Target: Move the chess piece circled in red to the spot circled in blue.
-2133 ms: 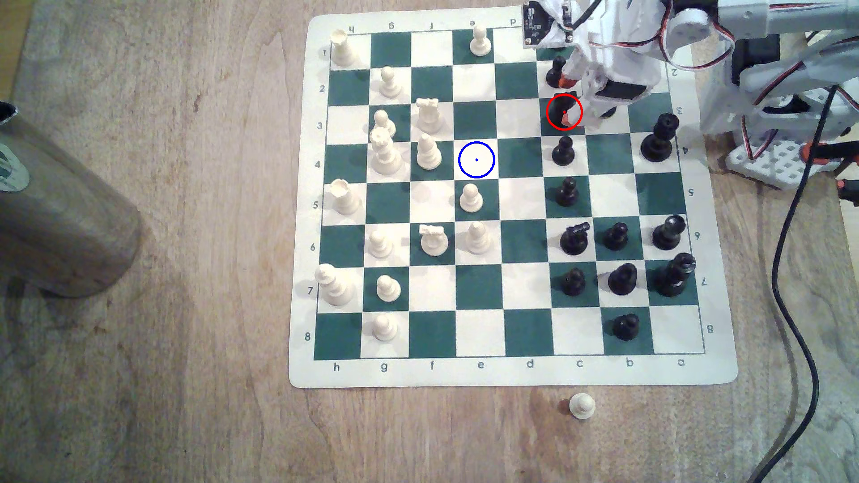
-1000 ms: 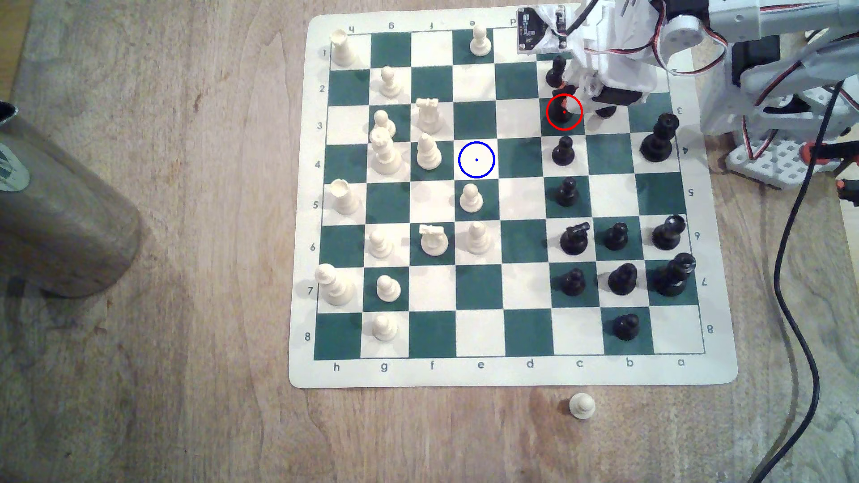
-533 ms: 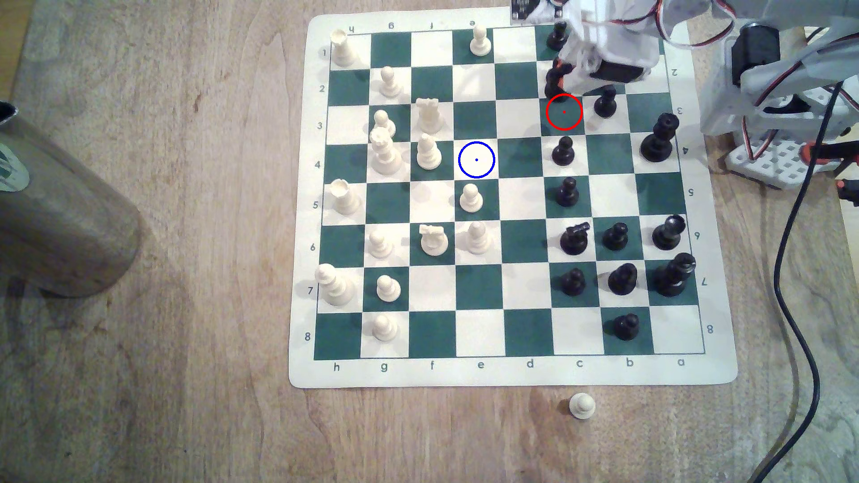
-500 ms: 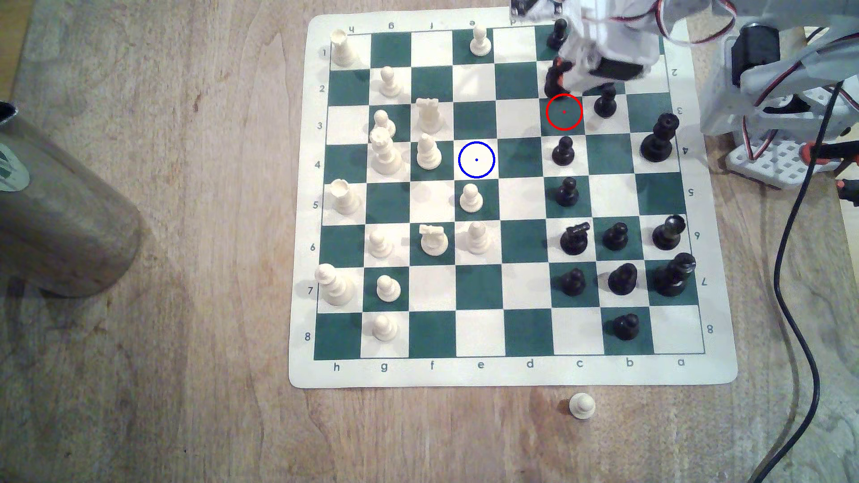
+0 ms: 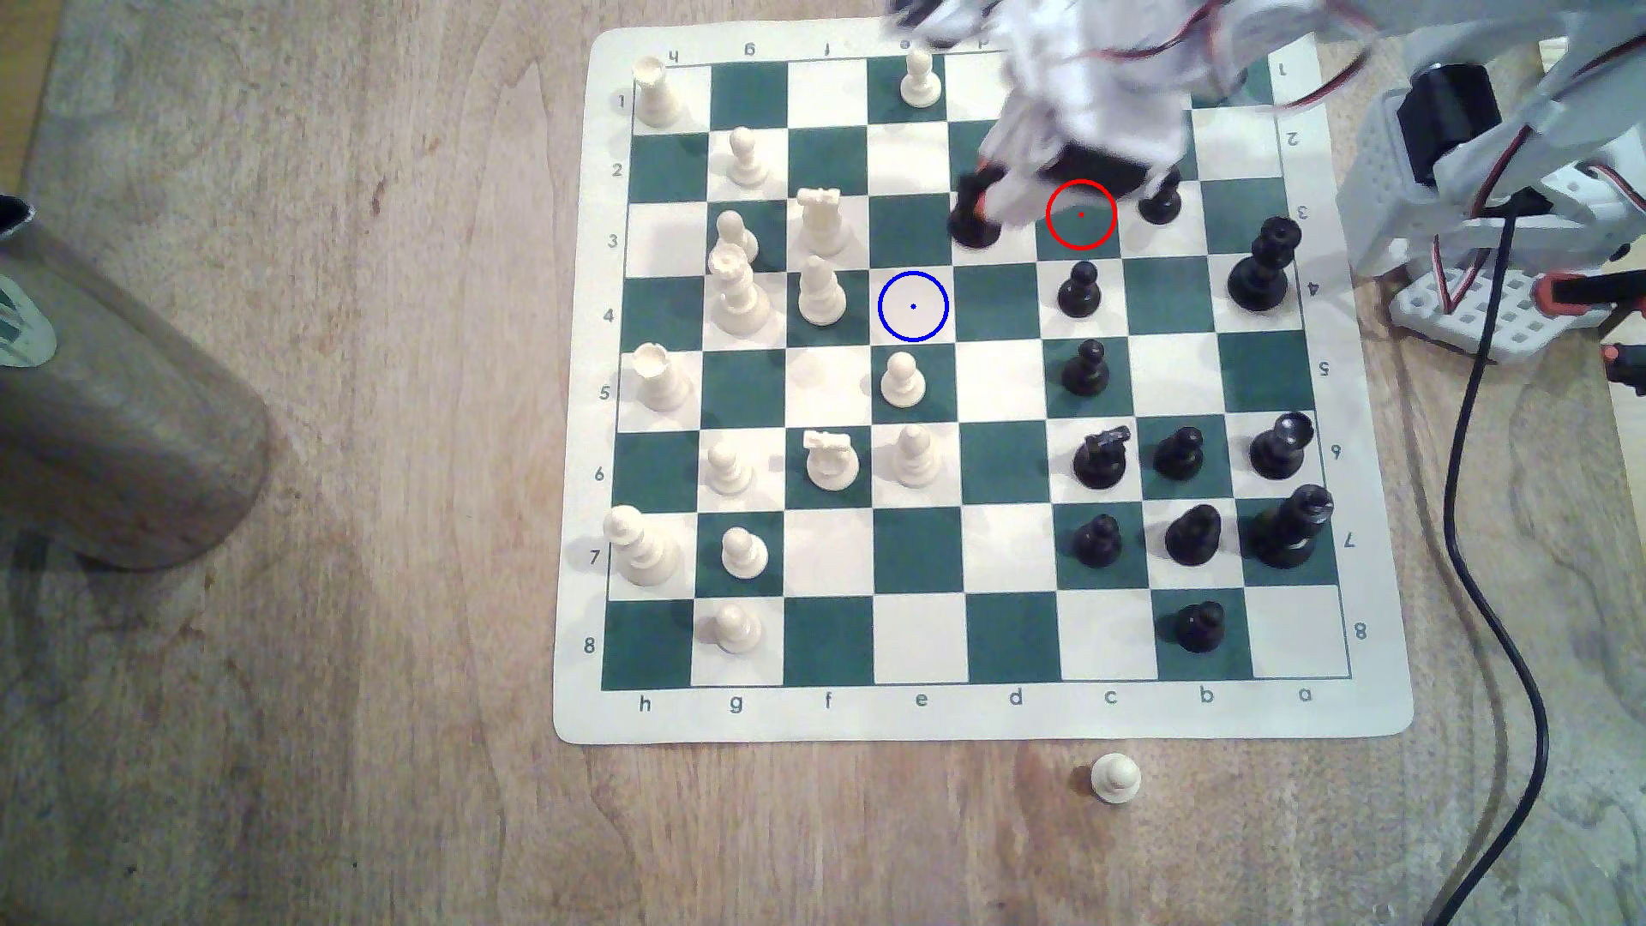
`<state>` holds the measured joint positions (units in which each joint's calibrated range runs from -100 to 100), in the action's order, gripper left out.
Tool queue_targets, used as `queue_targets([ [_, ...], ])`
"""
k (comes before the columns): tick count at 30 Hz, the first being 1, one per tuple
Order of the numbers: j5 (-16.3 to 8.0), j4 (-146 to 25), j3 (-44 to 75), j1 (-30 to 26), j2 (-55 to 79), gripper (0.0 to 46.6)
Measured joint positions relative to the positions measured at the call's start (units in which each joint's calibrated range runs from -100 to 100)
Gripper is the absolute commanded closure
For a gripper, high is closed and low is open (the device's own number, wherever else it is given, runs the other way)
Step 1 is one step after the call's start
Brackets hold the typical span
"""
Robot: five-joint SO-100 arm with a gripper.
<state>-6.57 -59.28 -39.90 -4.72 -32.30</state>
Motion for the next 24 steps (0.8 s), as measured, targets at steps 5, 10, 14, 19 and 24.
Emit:
queue_targets([
  [5,-1.8,5.2,0.1,-0.2,7.7,46.4],
  [10,-3.8,8.9,1.5,-0.2,13.3,46.4],
  [14,-4.8,11.5,2.4,-0.2,17.1,46.3],
  [19,-4.9,13.9,2.7,-0.2,20.0,46.3],
  [24,-4.9,15.6,2.8,-0.2,22.0,46.3],
])
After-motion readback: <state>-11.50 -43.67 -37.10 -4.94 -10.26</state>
